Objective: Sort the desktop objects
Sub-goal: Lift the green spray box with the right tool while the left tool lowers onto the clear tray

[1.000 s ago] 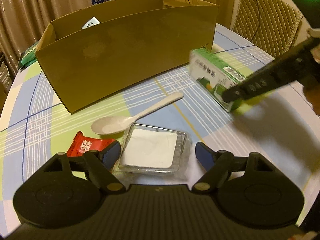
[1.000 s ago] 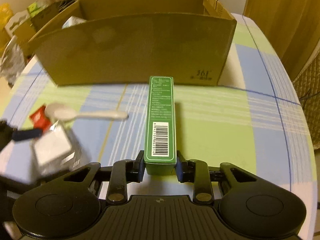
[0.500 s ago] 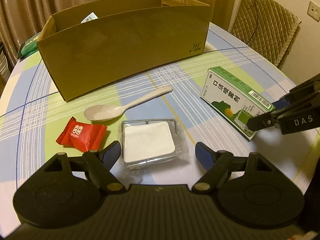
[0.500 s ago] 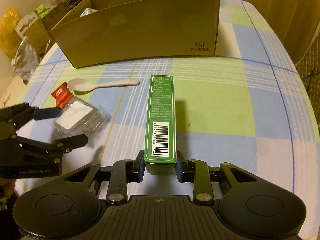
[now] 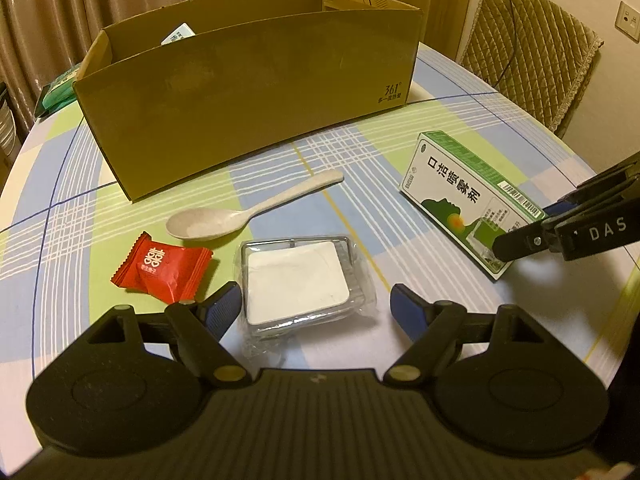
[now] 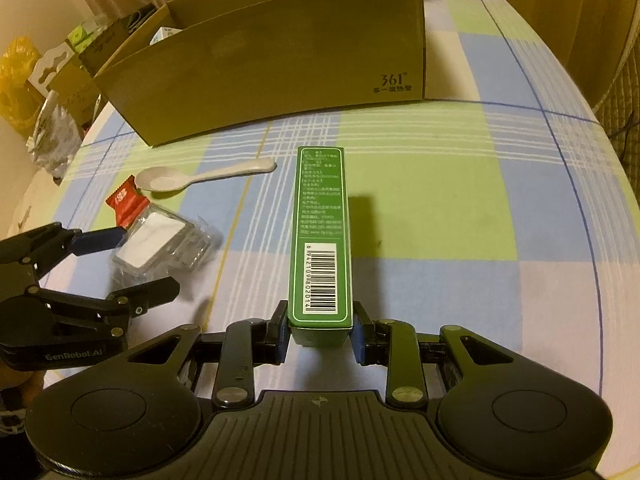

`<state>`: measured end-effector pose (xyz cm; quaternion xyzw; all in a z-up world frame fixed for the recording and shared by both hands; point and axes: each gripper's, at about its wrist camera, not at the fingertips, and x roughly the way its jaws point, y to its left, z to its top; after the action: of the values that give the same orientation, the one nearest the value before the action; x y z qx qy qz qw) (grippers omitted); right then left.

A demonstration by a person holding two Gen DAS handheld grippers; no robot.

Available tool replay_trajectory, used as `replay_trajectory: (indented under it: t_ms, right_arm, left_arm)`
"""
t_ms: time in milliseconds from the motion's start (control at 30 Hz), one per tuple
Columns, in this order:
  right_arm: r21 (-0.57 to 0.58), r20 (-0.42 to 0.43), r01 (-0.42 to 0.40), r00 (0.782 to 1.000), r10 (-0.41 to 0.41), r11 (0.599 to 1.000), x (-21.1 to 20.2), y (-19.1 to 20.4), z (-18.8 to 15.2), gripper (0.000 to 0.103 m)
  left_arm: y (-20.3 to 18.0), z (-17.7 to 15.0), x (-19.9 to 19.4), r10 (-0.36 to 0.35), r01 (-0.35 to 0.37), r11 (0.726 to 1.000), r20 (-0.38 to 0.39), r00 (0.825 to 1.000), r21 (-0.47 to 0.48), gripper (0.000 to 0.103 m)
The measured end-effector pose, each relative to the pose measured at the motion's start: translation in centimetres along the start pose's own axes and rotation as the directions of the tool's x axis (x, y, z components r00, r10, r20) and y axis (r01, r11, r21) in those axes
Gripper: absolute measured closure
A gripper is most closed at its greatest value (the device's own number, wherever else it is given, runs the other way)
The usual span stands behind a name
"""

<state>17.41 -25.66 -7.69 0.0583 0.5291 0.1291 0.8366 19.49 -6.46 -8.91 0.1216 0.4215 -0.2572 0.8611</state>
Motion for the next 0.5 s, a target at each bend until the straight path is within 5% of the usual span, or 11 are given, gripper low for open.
replay_trajectory:
  t_ms: [500]
  right_arm:
    - [0.089,0.029,-0.022,0.999,0.019,0.996,-0.3,-1.7,0.6,0.072]
  left_arm:
    - [0.1,-0.1,0.1,0.001,-0.001,1.000,0.002,1.000,-0.008,0.025]
